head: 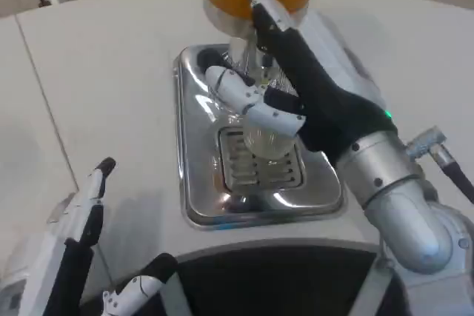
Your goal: Grasp the cup under the faucet to collect the drink, then remove the cup.
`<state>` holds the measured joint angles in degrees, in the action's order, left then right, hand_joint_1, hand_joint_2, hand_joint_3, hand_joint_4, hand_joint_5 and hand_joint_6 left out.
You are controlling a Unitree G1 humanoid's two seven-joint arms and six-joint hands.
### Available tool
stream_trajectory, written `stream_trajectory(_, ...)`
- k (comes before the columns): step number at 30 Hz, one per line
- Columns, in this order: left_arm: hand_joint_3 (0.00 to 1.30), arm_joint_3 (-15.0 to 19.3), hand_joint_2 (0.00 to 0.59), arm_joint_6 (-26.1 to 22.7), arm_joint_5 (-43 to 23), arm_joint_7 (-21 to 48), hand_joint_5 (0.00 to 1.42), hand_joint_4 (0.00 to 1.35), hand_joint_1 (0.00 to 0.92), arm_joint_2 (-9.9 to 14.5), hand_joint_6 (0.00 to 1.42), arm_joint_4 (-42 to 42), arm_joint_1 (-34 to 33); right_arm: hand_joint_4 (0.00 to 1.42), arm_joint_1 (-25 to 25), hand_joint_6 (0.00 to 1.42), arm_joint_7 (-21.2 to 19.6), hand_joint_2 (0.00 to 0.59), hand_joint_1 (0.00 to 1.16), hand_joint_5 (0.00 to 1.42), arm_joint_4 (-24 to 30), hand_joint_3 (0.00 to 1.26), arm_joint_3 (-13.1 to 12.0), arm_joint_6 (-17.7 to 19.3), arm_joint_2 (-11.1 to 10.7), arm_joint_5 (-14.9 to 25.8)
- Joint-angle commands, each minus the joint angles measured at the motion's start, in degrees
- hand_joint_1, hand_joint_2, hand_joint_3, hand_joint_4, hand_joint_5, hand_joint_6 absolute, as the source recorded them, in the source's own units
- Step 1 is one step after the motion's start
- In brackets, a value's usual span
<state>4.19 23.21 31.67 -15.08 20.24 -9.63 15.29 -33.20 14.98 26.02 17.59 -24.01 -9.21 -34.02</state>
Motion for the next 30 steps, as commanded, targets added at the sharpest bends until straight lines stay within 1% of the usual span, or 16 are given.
stream_trajectory(1,0.0,0.22,0.135,0.33,-0.49,0.24,0.08,0.0,0.0,-0.05,0.05,0.9,0.74,0.0,-3.4,0.09,7.14,0.412,0.16,0.0,1.69,0.03,5.37,-2.39,-2.2,-5.43)
stream_trajectory(3,0.0,0.26,0.127,0.2,-0.24,0.33,0.08,0.0,0.0,0.13,0.05,0.83,0.69,0.0,-3.9,0.09,8.86,0.41,0.15,0.0,2.62,0.04,6.93,-3.01,-3.05,-9.19)
stream_trajectory(4,0.0,0.28,0.125,-0.07,0.05,0.56,0.08,0.0,0.0,0.33,0.05,0.63,0.63,0.0,-4.07,0.1,9.61,0.417,0.12,0.0,2.91,0.04,7.46,-3.09,-3.3,-10.61)
stream_trajectory(5,0.0,0.29,0.117,-0.26,0.25,0.73,0.07,0.0,0.0,0.47,0.04,0.5,0.59,0.0,-4.3,0.1,10.6,0.418,0.11,0.0,3.36,0.05,8.55,-3.55,-3.62,-13.9)
stream_trajectory(6,0.0,0.25,0.109,-0.51,0.4,1.07,0.05,0.0,0.0,0.66,0.03,0.33,0.51,0.0,-4.16,0.1,10.77,0.408,0.1,0.0,3.88,0.05,8.91,-3.67,-3.64,-15.91)
stream_trajectory(7,0.0,0.22,0.099,-0.81,0.6,1.41,0.03,0.0,0.0,0.79,0.02,0.13,0.43,0.0,-3.9,0.1,10.96,0.413,0.1,0.0,4.27,0.05,9.01,-3.72,-3.3,-17.56)
stream_trajectory(8,0.0,0.11,0.095,-1.1,0.51,2.02,0.01,0.0,0.0,0.96,0.01,0.0,0.21,0.0,-4.26,0.11,12.18,0.414,0.09,0.0,4.31,0.05,9.0,-4.24,-3.08,-18.56)
stream_trajectory(11,0.0,-0.07,0.091,-1.43,-0.03,3.24,0.0,0.0,0.0,1.16,0.0,0.1,-0.51,0.0,-4.99,0.12,14.76,0.431,0.09,0.01,3.79,0.05,8.92,-3.71,-3.21,-20.94)
stream_trajectory(15,0.0,-0.23,0.078,-1.34,-1.06,3.95,0.0,0.0,0.029,0.85,0.0,0.47,-1.71,0.0,-3.87,0.13,14.93,0.445,0.11,0.02,5.17,0.06,7.68,-2.95,-2.89,-21.96)
stream_trajectory(19,0.0,-0.95,0.068,-0.15,-2.57,4.4,0.0,0.0,0.05,0.28,0.0,0.39,-2.92,0.0,-3.49,0.13,15.3,0.46,0.12,0.02,5.07,0.07,6.38,-2.8,-2.48,-21.33)
stream_trajectory(23,0.0,-1.91,0.063,0.5,-3.97,4.97,0.0,0.0,0.055,0.04,0.0,0.5,-4.06,0.0,-3.74,0.13,15.19,0.461,0.13,0.03,4.38,0.07,6.47,-2.77,-1.58,-21.77)
stream_trajectory(25,0.0,-2.35,0.055,0.16,-4.14,5.09,0.0,0.0,0.089,-0.4,0.0,0.98,-4.9,0.0,-3.59,0.13,14.99,0.46,0.13,0.03,4.0,0.07,6.54,-2.6,-1.27,-21.7)
stream_trajectory(27,0.0,-2.82,0.054,-0.21,-4.14,5.05,0.0,0.0,0.095,-0.75,0.0,1.75,-5.83,0.0,-3.65,0.13,15.03,0.459,0.14,0.03,3.8,0.07,6.78,-2.7,-0.84,-21.94)
stream_trajectory(29,0.0,-3.42,0.051,-0.7,-3.92,4.8,0.0,0.0,0.122,-1.16,0.0,3.14,-7.39,0.0,-3.68,0.13,14.82,0.458,0.14,0.03,3.83,0.07,6.92,-2.77,-0.34,-22.37)
stream_trajectory(30,0.0,-3.61,0.05,-0.82,-3.8,4.67,0.0,0.0,0.125,-1.3,0.0,3.62,-7.95,0.0,-3.78,0.13,14.76,0.47,0.15,0.03,3.74,0.07,6.94,-2.78,-0.16,-22.5)
